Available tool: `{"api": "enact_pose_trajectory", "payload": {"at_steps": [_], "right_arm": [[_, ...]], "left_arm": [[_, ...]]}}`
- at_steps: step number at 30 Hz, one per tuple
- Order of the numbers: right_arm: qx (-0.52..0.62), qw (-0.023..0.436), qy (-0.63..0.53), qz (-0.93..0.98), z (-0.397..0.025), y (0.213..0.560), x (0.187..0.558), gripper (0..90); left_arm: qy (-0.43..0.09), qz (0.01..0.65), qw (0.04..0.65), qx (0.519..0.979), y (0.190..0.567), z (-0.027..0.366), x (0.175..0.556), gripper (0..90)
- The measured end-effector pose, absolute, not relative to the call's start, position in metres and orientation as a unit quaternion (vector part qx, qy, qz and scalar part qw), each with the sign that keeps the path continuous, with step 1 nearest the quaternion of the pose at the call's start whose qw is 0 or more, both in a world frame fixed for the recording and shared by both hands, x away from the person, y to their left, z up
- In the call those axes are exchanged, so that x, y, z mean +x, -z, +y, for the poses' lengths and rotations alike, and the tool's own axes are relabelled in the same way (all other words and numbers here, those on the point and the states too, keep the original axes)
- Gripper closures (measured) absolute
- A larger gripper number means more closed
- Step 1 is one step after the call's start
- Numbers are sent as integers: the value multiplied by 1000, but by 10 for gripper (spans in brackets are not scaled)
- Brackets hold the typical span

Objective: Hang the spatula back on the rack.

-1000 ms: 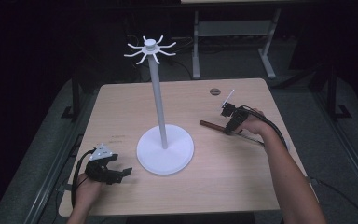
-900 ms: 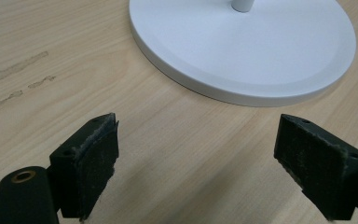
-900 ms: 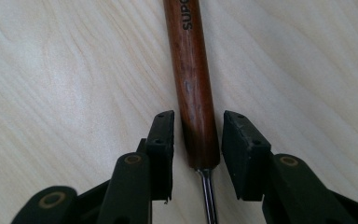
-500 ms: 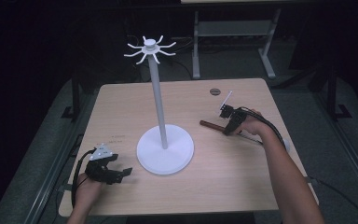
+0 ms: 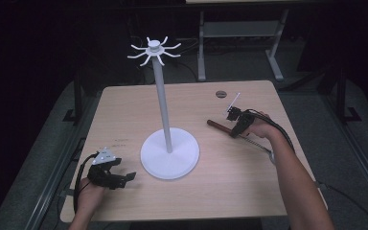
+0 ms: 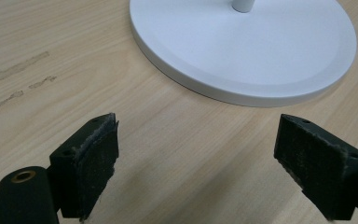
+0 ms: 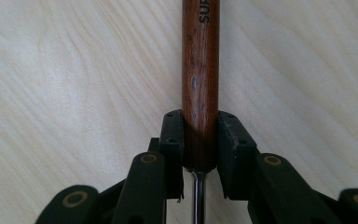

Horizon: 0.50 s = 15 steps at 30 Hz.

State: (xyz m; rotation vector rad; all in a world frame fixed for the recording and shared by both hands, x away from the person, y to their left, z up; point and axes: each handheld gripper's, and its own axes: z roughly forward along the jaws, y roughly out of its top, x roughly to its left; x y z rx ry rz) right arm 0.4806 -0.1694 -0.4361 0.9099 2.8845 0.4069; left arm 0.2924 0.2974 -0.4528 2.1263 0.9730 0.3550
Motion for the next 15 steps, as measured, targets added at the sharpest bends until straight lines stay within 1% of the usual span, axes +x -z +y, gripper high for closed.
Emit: {"api": "enact_pose_trajectory", "payload": {"at_steps": [6,15], "right_arm": [[301,54,-158,939,-175,426,478,734],[308,83,-226,920,-188,396,468,734]], "left_arm": [[-139,381,378,833,453,297,292,133],[-139,381,378,832,453,297,292,133]]}}
